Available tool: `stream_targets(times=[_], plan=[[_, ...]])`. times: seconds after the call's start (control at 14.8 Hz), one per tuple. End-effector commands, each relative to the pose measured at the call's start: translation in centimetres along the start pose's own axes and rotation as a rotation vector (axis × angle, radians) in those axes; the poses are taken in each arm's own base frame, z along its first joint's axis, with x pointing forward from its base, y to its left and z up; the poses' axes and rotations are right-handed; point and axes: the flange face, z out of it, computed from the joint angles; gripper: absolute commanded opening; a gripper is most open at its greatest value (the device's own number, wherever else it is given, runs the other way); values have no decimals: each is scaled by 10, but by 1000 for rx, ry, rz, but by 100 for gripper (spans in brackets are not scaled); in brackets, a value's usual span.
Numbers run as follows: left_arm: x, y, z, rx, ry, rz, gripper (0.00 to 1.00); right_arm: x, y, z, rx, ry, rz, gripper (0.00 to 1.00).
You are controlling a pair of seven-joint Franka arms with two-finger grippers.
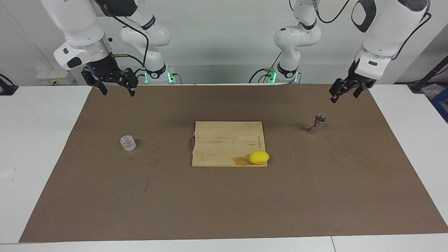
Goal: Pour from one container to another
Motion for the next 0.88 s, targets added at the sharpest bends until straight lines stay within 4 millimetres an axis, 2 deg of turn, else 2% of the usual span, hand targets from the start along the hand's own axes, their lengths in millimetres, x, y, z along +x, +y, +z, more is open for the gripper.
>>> stream_targets(times=[0.0, 0.81], plan=[[-3, 0, -1, 14, 19, -12, 100, -4, 1, 0, 11, 4, 12, 100], [4, -3, -3, 3, 61, -46, 100, -5, -4, 1, 10, 2, 1, 100]])
